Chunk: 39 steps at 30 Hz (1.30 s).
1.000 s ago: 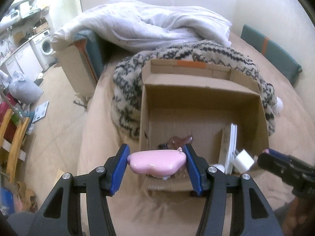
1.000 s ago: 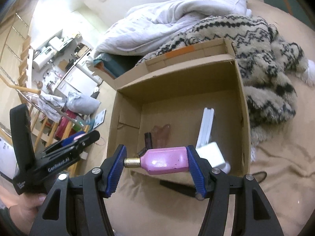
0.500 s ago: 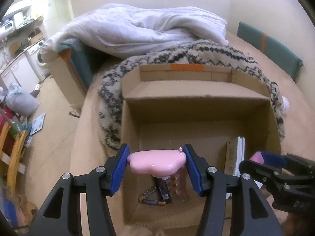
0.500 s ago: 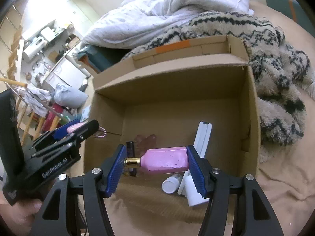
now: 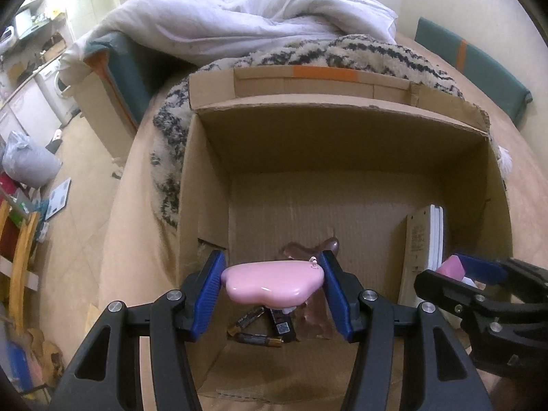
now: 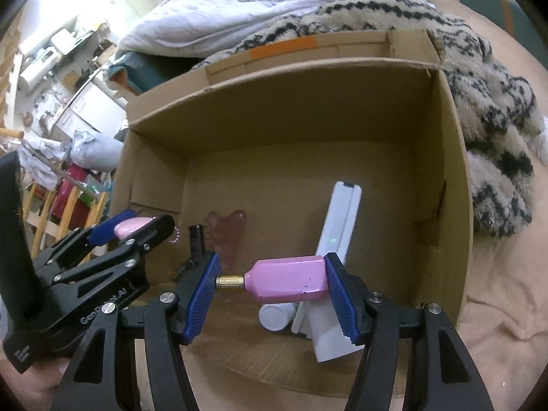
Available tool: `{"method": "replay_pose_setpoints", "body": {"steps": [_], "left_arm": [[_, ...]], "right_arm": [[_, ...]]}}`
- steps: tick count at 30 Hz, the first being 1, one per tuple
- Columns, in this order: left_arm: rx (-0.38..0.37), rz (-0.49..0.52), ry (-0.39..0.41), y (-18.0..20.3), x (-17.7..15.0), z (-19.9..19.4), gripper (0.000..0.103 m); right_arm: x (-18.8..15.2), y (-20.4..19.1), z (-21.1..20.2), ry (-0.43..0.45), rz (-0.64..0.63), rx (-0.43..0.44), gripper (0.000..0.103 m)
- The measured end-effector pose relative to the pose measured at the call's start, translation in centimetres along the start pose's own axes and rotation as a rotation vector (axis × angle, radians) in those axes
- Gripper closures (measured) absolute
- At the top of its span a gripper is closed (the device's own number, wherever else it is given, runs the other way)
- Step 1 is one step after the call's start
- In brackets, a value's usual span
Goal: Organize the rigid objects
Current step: 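Lower the heart keychain into the box with the left tool while the right tool places the perfume, then grasp the white pill bottle with red label using the right tool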
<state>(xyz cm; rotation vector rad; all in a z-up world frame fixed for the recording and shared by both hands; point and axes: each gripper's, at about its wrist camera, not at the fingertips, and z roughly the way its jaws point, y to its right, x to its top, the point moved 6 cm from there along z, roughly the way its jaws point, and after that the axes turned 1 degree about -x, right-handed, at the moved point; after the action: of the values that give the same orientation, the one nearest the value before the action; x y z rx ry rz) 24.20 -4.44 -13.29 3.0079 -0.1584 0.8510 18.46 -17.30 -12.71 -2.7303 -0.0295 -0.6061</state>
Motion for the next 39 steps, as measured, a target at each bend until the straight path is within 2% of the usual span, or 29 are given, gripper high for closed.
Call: {"method": "replay_pose_setpoints", "body": {"steps": [8,14,15,16,20,25,31,39], "left_arm": [[0.003,-0.007,-0.026,-0.2,-0.3,0.5,0.050],[-0.006,0.002,-0.026,0.0,-0.3,0.2,0.049],[-0.008,0.005,-0.027,0.0,-0.3,0.2,0.047],[-0.010,0.006,-0.027,0.1,-0.3,0.1,0.040],[-0.019,0.003,-0.015,0.2,-0.2,-0.5,0.036],[0.012,0.019,-0.011,0.0,0.0,-0.9,0.036],[-0.009,-0.003,-0.009,-0.5,0.0,-2.0,0.036],[0.011,0.011,0.018,-0.6,-0.1,-4.7,0.036]], "right_arm": [[-0.1,0.8,0.3,-0.011,0.036,-0.012,0.038],[0.4,0.7,-0.5,0.022,0.049,0.022,0.037],[0.5,0.7,-0.7,0.026,0.059,0.033,0.033],[0.6,0.8,-0.9,0.034,0.072,0.046,0.029],[0.9,1.0,-1.5,0.055,0.105,0.071,0.014],[1.0,1.2,-2.1,0.065,0.132,0.093,0.014],[0.8,1.1,-3.0,0.081,0.149,0.112,0.014],[0.0,0.9,-4.5,0.094,0.150,0.117,0.014]]}}
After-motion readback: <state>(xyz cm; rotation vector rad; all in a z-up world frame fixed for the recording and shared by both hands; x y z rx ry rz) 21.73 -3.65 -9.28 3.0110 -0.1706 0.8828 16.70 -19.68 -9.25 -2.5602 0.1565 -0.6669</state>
